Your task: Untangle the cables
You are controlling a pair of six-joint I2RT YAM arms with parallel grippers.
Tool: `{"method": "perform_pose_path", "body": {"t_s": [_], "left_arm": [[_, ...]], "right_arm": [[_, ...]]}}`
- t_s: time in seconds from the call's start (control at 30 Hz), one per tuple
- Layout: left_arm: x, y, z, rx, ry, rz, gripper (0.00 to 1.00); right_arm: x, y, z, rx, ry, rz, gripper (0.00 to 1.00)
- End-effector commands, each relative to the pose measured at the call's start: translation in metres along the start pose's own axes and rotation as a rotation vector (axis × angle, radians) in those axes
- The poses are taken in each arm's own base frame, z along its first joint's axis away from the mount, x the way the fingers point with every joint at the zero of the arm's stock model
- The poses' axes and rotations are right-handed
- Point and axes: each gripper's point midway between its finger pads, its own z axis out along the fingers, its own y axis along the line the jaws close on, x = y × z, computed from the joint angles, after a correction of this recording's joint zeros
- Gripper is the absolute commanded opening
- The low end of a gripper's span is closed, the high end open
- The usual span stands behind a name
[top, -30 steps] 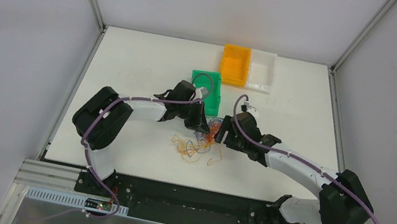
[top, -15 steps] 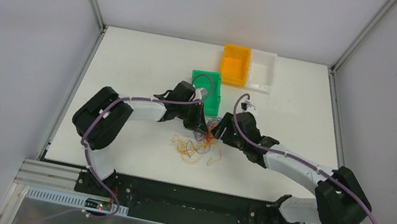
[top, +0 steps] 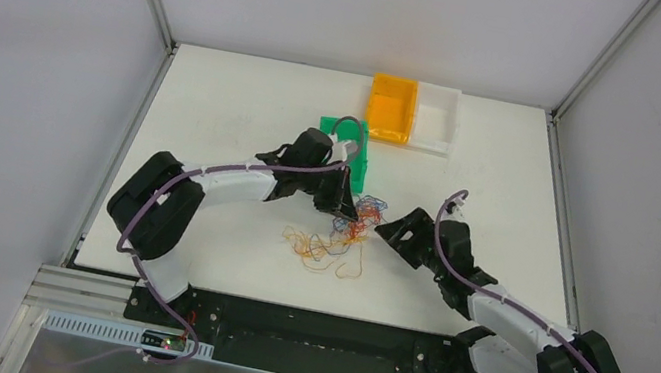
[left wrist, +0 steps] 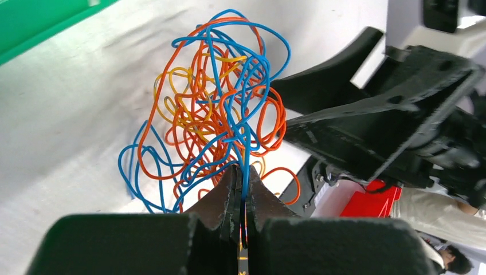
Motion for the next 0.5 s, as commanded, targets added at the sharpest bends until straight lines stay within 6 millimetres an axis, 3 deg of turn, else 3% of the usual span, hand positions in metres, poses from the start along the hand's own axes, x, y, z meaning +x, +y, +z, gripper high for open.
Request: {"method": "perform_pose_path", "body": {"t_s": [0.0,0.33,0.47], "left_arm": [[-0.010,-0.053,-0.019,0.078,-0.010,0.128,0.00],[-0.013,-0.086,-0.032,0.111,-0.011,0.165,0.00],[-0.012,-0.099,-0.031,0.134,-0.002,0.171,0.00]], "right_arm": [[-0.002,0.048,-0.012,-0.273,0.012,0.033,0.73],[-0.008,0.082,-0.030,-0.482,-0.025,0.020,0.72],[-0.013,0.083,-0.027,-0.461,-0.041,0.009,0.71]]}}
